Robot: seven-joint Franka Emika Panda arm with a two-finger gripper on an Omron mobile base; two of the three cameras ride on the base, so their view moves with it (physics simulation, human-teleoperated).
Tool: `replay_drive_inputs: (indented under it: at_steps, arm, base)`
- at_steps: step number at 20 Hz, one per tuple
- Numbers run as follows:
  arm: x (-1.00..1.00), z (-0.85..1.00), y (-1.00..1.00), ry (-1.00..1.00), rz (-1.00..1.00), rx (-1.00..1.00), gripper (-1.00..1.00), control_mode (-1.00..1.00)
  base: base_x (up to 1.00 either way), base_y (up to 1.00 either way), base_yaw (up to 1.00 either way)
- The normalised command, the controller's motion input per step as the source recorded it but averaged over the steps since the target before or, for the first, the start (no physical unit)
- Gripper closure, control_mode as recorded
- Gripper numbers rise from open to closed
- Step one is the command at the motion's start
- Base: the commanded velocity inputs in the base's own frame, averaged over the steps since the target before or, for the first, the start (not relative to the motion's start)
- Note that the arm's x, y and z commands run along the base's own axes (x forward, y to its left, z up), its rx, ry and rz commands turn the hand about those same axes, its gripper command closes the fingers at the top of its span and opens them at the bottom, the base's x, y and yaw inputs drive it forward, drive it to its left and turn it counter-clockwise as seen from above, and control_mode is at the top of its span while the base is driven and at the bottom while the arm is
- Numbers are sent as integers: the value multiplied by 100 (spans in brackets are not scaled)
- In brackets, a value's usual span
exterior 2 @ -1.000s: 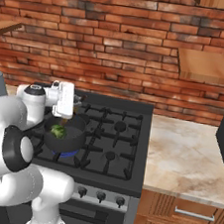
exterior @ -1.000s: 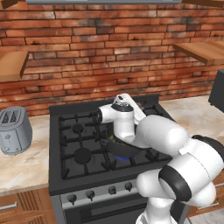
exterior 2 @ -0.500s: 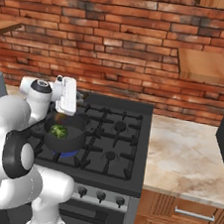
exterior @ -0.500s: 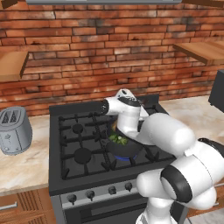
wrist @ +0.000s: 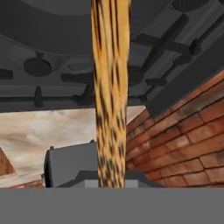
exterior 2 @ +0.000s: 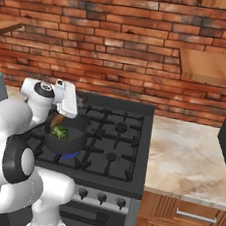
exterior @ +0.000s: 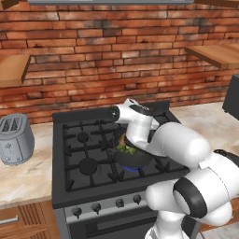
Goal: Put the avocado and broccoli in the pot. Retrieve the spatula and lightly stir the vegetables in the pot.
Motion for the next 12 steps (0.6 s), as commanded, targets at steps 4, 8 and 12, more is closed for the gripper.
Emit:
replay_drive_inputs:
  at_steps: [4,8,12]
  arm:
    - [13,-38,0,7,8,-3,100,-100]
    - [26,-39,0,1,5,-7,100,-100]
    - [25,-17,-1,0,1,-7,100,-100]
  base:
    - [0,0,0]
    - [0,0,0]
    - [0,0,0]
